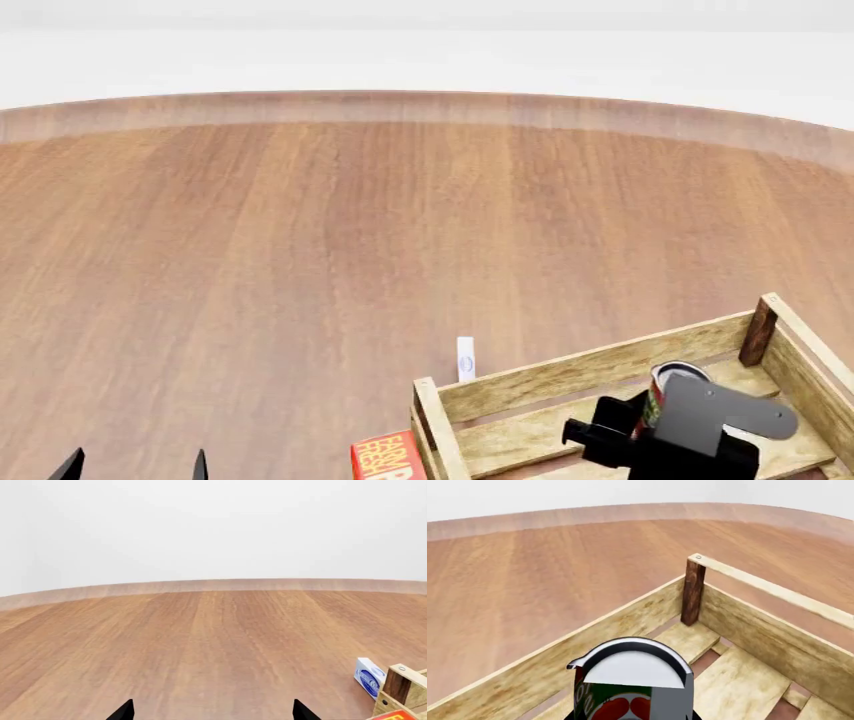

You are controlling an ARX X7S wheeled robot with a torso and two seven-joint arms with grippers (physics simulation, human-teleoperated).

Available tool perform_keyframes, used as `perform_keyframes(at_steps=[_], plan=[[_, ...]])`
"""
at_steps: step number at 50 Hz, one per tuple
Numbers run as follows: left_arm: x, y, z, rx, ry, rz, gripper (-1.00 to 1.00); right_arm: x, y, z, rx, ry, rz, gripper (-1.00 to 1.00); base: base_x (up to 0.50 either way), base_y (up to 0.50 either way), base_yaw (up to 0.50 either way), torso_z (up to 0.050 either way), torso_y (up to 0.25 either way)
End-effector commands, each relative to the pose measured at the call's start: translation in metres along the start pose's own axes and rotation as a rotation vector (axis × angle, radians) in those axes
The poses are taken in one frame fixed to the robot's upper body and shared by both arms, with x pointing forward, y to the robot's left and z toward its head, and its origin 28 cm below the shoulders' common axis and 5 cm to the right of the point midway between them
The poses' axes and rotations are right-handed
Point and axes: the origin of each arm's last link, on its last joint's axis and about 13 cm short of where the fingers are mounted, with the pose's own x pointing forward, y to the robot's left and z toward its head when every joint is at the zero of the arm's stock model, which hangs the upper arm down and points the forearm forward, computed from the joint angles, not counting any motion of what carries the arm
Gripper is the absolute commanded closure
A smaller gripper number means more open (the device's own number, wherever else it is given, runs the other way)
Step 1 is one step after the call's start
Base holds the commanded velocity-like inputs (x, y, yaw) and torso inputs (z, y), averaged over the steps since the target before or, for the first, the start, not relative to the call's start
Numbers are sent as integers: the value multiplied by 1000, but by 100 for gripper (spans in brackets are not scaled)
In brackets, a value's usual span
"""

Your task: Pick up the tomato sauce, and put it in the wooden tray.

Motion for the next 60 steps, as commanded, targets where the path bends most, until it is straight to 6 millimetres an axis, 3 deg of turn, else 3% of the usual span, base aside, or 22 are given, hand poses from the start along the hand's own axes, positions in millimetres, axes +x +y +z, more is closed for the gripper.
perform_keyframes(at_steps=[1, 60], plan=[[0, 0, -1, 0, 0, 1, -100, 0, -1, -1, 8, 90, 39, 100, 0, 0, 0, 0, 0], [0, 0, 0, 1, -1, -1, -100, -1, -2, -3, 51, 200, 80, 100, 0, 0, 0, 0, 0]])
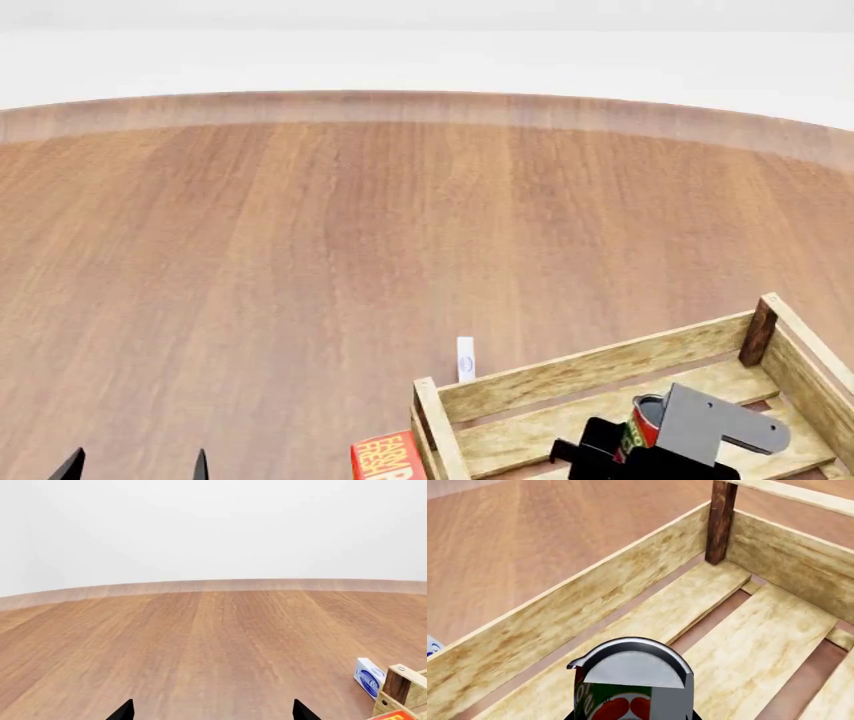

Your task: Pick up the tomato sauce, and put it in the wooden tray.

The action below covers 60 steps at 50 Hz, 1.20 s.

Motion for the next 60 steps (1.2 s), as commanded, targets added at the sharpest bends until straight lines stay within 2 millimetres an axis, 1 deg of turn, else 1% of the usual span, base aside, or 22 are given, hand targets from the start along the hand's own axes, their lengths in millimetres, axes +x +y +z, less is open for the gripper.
perform_keyframes(at_steps=[1, 4, 5, 39, 60], plan=[[0, 0, 0, 0, 0, 0, -100, 0, 0, 1, -30, 2, 7, 100, 0, 0, 0, 0, 0], [-1, 0, 0, 0, 0, 0, -100, 0, 0, 0, -35, 7, 7, 100, 0, 0, 0, 0, 0], [-1, 0, 0, 0, 0, 0, -100, 0, 0, 0, -36, 8, 9, -100, 0, 0, 3, 0, 0], [-1, 0, 0, 0, 0, 1, -100, 0, 0, 0, -45, 9, 28, -100, 0, 0, 0, 0, 0], [-1, 0, 0, 0, 0, 0, -100, 0, 2, 0, -79, 12, 51, -100, 0, 0, 0, 0, 0]])
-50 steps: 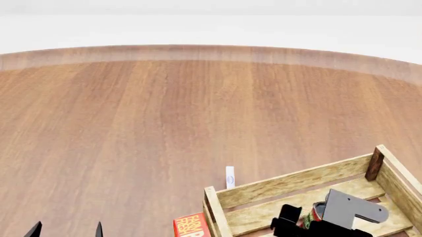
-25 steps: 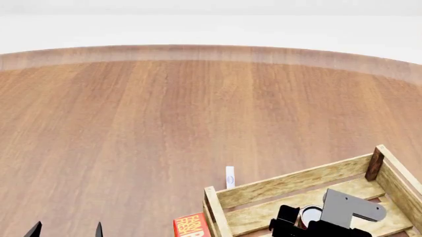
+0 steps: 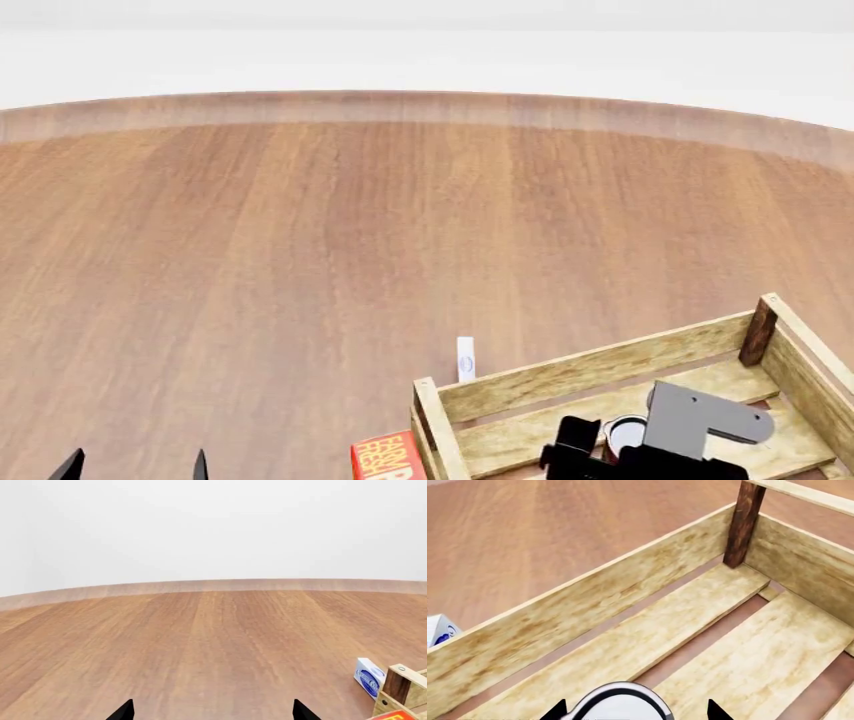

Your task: Pick up the tomato sauce, and put it in the wooden tray.

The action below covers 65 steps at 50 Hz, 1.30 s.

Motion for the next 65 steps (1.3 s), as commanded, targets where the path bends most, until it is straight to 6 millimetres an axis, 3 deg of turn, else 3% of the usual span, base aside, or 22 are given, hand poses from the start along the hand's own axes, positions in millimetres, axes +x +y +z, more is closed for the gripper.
perform_keyframes(at_steps=[1, 31, 42, 65], plan=[[0, 0, 0, 0, 0, 0, -100, 0, 1, 0, -15, 2, 14, -100, 0, 0, 0, 0, 0], [0, 0, 0, 0, 0, 0, -100, -5, 14, 4, -120, -186, 79, -100, 0, 0, 0, 0, 0], [0, 0, 0, 0, 0, 0, -100, -25, 17, 10, -152, -238, 120, -100, 0, 0, 0, 0, 0], [0, 0, 0, 0, -1, 0, -100, -110, 35, 35, -258, -503, 257, -100, 0, 0, 0, 0, 0]])
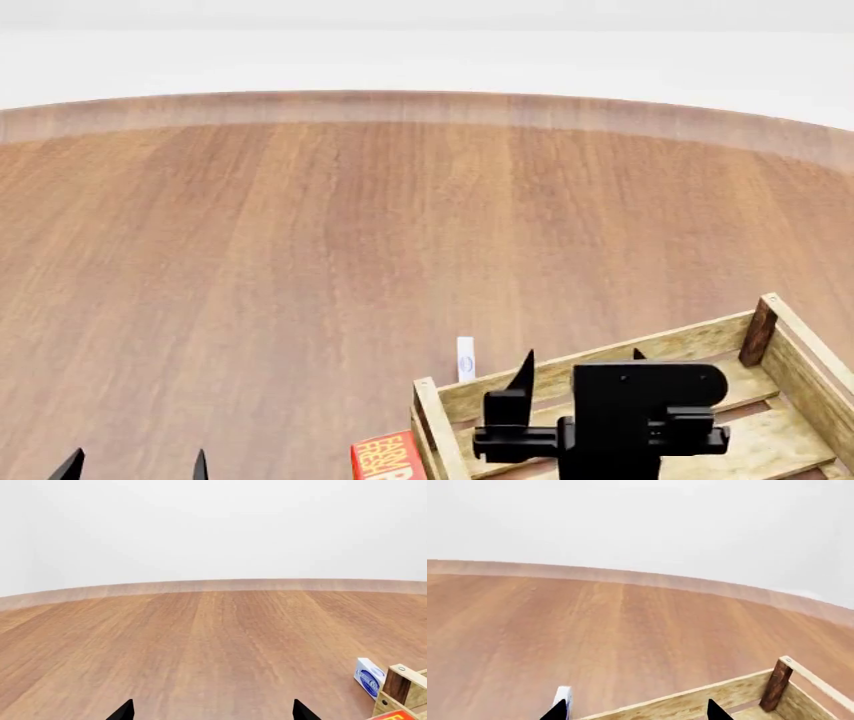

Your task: Pick up the tomato sauce, and put it in the wooden tray.

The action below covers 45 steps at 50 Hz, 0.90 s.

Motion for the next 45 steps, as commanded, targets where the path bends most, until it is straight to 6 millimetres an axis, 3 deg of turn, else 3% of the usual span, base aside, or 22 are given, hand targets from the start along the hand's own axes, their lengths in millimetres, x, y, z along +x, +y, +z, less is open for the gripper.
perform_keyframes(at_steps=[1, 11, 45], plan=[[0, 0, 0, 0, 0, 0, -100, -34, 12, 25, -29, -114, 66, -100, 0, 0, 0, 0, 0], [0, 0, 0, 0, 0, 0, -100, -58, 13, 40, -46, -193, 93, -100, 0, 0, 0, 0, 0], [0, 0, 0, 0, 0, 0, -100, -129, 26, 60, -117, -443, 162, -100, 0, 0, 0, 0, 0]])
